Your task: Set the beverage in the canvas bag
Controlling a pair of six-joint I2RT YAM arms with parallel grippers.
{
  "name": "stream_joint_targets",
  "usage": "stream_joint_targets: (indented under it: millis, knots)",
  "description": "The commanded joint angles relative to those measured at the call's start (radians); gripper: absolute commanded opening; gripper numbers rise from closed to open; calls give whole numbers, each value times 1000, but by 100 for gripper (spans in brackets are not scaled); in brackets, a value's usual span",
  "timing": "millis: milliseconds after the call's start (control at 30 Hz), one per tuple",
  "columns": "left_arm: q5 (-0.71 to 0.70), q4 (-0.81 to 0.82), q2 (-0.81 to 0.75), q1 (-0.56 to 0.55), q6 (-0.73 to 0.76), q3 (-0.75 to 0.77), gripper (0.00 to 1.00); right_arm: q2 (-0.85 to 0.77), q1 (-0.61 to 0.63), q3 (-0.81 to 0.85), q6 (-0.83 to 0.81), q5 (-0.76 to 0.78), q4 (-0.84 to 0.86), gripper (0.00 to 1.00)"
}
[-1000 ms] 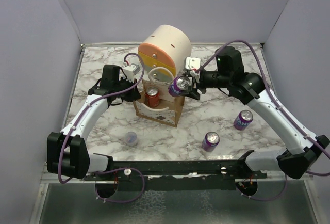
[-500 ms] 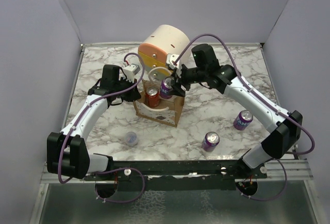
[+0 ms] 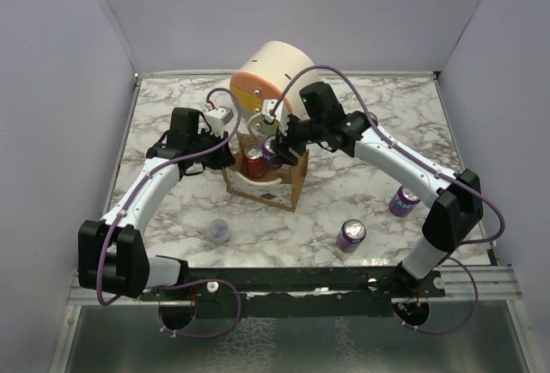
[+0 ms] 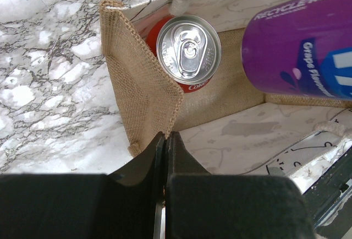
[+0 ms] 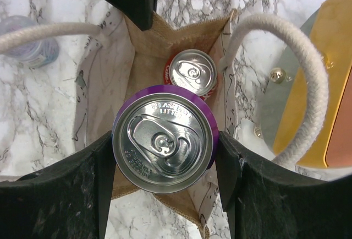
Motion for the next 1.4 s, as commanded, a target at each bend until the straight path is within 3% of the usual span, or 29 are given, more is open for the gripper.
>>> stream_joint_targets:
  millis: [0, 1367]
  knots:
    - [26, 9, -4, 3, -3, -8, 0, -4, 5, -8, -5, 44, 89, 1]
    - [20, 11, -19, 3, 9, -15, 0, 153, 7, -80, 137, 140, 184, 1]
